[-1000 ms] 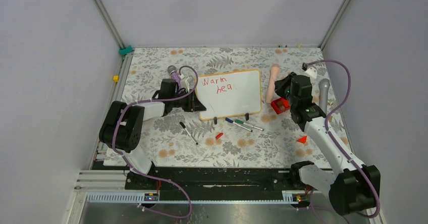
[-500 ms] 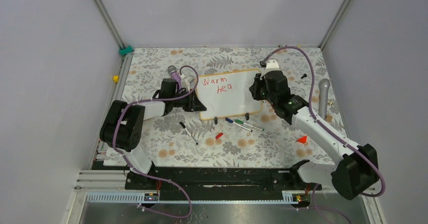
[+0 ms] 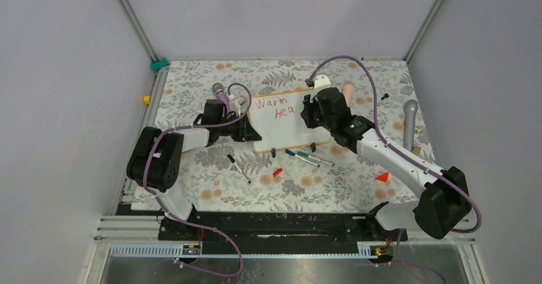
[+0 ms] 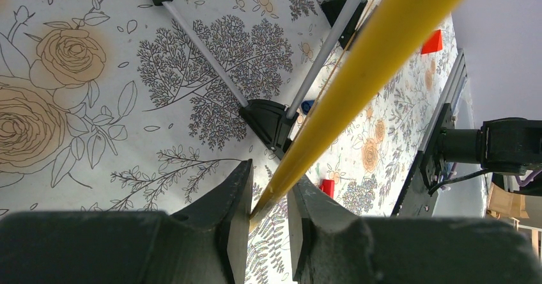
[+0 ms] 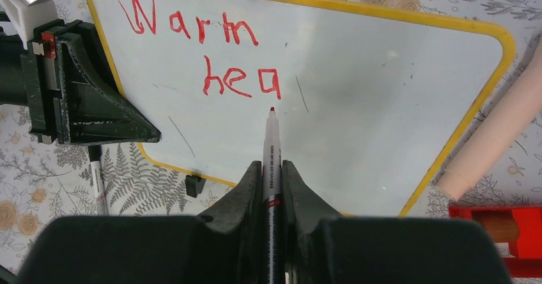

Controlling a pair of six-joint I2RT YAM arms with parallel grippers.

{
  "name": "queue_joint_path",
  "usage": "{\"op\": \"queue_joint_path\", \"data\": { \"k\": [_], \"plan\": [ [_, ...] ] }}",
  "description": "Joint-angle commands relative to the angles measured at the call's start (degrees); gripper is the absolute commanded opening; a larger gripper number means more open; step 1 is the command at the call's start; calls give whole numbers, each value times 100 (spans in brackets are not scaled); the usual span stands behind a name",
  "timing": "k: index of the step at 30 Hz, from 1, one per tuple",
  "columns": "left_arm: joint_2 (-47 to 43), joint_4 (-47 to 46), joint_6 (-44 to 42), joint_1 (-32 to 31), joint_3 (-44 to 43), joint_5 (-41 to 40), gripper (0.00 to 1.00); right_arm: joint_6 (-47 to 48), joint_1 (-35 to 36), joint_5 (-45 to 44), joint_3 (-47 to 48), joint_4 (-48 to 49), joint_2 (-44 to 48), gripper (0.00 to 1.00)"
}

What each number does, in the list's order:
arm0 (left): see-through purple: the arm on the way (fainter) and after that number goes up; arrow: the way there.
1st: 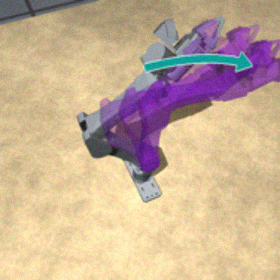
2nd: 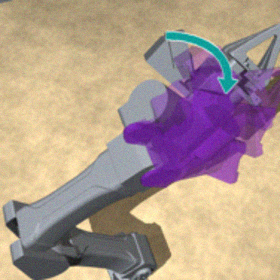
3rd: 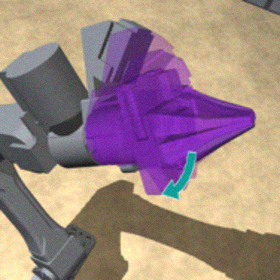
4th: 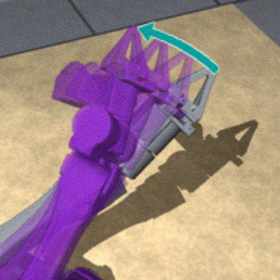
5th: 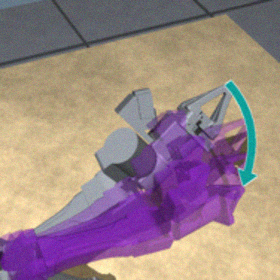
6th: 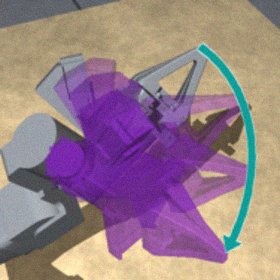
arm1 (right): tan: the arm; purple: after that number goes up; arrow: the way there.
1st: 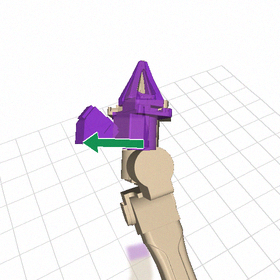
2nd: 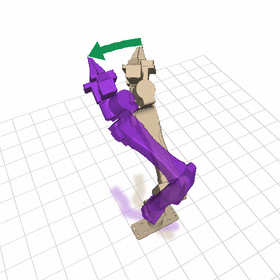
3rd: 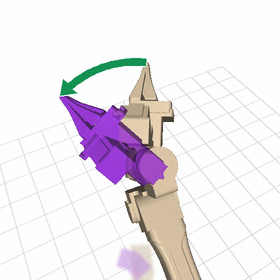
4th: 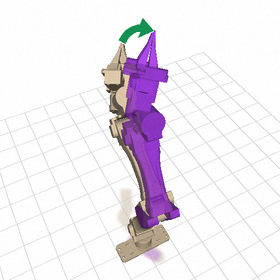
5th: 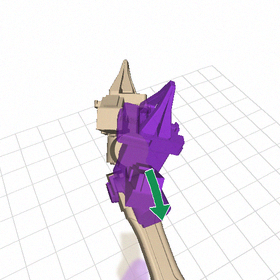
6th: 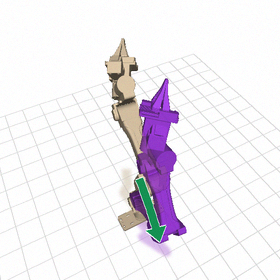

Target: Write a sentence on the whiteboard

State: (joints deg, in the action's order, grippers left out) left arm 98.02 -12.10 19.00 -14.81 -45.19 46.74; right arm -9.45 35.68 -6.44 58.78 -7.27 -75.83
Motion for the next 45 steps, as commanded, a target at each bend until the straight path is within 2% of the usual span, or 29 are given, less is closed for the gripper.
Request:
{"op": "queue_joint_path", "data": {
  "k": [1,9,14,45],
  "plan": [
    [114,100,-28,-37,-130,-262,14,179,137,-304,341,170,-180,0],
    [134,110,-28,-33,-139,-244,13,156,158,-643,443,317,-363,0],
    [177,161,-35,-39,-192,-199,0,148,157,-671,480,385,-447,0],
    [167,179,-43,-37,-192,-226,0,220,156,-912,721,481,-838,0]
  ]
}}
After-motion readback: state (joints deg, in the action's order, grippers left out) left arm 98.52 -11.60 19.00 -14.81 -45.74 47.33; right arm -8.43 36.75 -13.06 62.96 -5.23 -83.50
